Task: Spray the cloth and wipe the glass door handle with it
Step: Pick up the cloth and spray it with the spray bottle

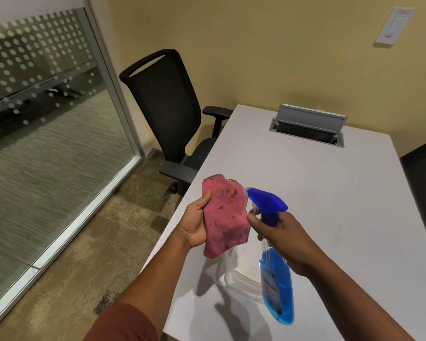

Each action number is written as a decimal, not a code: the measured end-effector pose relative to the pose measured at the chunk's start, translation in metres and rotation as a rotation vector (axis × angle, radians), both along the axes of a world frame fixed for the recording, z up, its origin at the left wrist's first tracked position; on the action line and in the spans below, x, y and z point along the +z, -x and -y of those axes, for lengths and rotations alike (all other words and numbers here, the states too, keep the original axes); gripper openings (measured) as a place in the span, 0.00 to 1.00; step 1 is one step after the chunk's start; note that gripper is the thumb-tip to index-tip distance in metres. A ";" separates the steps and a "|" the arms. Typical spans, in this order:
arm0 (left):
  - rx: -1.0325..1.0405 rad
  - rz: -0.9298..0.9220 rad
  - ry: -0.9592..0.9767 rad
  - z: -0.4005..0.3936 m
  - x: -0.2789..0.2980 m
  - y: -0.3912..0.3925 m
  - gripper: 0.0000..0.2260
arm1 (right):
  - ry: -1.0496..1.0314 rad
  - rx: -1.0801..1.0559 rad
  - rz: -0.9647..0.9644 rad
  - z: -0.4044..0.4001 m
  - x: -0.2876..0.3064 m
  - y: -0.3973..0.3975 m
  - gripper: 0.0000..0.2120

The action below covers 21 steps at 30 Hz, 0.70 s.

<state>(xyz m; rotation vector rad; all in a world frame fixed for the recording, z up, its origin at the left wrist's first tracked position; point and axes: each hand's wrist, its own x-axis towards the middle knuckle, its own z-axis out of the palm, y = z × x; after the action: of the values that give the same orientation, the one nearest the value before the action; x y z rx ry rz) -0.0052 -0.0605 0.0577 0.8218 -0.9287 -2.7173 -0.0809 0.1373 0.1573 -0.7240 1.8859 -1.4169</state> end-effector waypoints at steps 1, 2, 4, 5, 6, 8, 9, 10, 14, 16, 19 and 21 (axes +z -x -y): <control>0.005 -0.004 -0.003 0.001 0.000 -0.001 0.27 | -0.003 -0.028 -0.003 0.000 0.001 0.001 0.03; 0.011 -0.005 -0.005 0.002 -0.001 -0.002 0.27 | -0.009 -0.057 -0.001 0.000 0.000 0.004 0.04; 0.019 -0.012 -0.014 0.003 -0.001 -0.005 0.27 | -0.023 -0.105 0.021 -0.002 -0.002 0.009 0.06; 0.024 -0.016 -0.018 0.004 0.000 -0.007 0.26 | -0.039 -0.115 0.026 -0.003 -0.003 0.011 0.06; 0.034 -0.014 -0.019 0.003 0.001 -0.008 0.25 | -0.055 -0.114 0.021 -0.004 -0.005 0.013 0.07; 0.046 -0.015 -0.022 0.003 0.002 -0.010 0.24 | -0.077 -0.093 -0.002 -0.007 -0.009 0.015 0.07; 0.050 -0.017 -0.025 0.004 0.003 -0.011 0.23 | -0.083 -0.087 -0.010 -0.008 -0.010 0.015 0.06; 0.055 -0.019 -0.027 0.004 0.004 -0.011 0.23 | -0.081 -0.084 -0.013 -0.010 -0.012 0.016 0.06; 0.053 -0.032 -0.044 0.003 0.006 -0.012 0.23 | -0.040 -0.083 0.012 -0.019 -0.016 0.019 0.06; 0.054 -0.027 -0.054 0.003 0.005 -0.013 0.24 | -0.026 -0.099 0.007 -0.023 -0.018 0.024 0.08; 0.063 -0.022 -0.063 0.004 0.004 -0.014 0.25 | 0.008 -0.139 -0.003 -0.024 -0.020 0.035 0.10; 0.067 -0.020 -0.063 0.003 0.004 -0.016 0.24 | 0.023 -0.162 -0.008 -0.023 -0.020 0.044 0.10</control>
<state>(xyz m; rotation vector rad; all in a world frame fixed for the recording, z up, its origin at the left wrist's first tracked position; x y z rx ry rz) 0.0106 -0.0637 0.0617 0.8206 -0.8009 -2.7041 -0.1251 0.1598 0.1377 -0.5990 1.9746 -1.5397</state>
